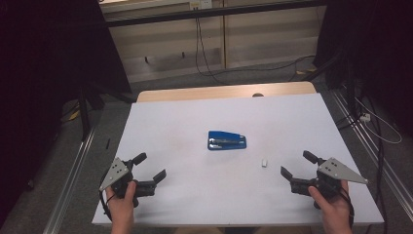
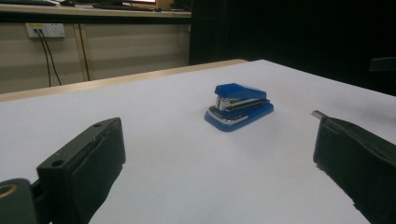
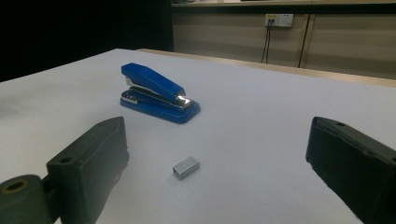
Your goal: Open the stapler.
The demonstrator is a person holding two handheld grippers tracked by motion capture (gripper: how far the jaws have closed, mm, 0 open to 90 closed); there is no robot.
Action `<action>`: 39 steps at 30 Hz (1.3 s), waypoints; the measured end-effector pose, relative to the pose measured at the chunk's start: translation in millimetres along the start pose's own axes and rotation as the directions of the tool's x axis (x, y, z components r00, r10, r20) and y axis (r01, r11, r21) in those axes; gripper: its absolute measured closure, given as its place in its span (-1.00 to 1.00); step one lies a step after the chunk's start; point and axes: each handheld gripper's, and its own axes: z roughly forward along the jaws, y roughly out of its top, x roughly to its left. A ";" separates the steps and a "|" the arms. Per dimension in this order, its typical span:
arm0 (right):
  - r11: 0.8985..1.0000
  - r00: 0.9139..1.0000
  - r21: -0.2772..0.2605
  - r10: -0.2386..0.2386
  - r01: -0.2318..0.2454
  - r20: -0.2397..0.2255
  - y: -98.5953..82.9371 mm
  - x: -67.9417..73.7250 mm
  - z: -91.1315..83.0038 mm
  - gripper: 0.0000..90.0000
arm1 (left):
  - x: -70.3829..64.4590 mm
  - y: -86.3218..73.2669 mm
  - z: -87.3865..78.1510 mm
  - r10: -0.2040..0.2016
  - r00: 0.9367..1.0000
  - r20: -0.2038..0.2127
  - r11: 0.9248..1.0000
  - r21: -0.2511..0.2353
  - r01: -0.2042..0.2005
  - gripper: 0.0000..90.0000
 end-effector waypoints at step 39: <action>0.997 0.999 0.054 -0.053 0.053 -0.006 20.4 0.5 28.8 -0.88 | -5.2 12.5 33.1 -0.030 0.998 0.047 0.999 0.031 0.029 -0.95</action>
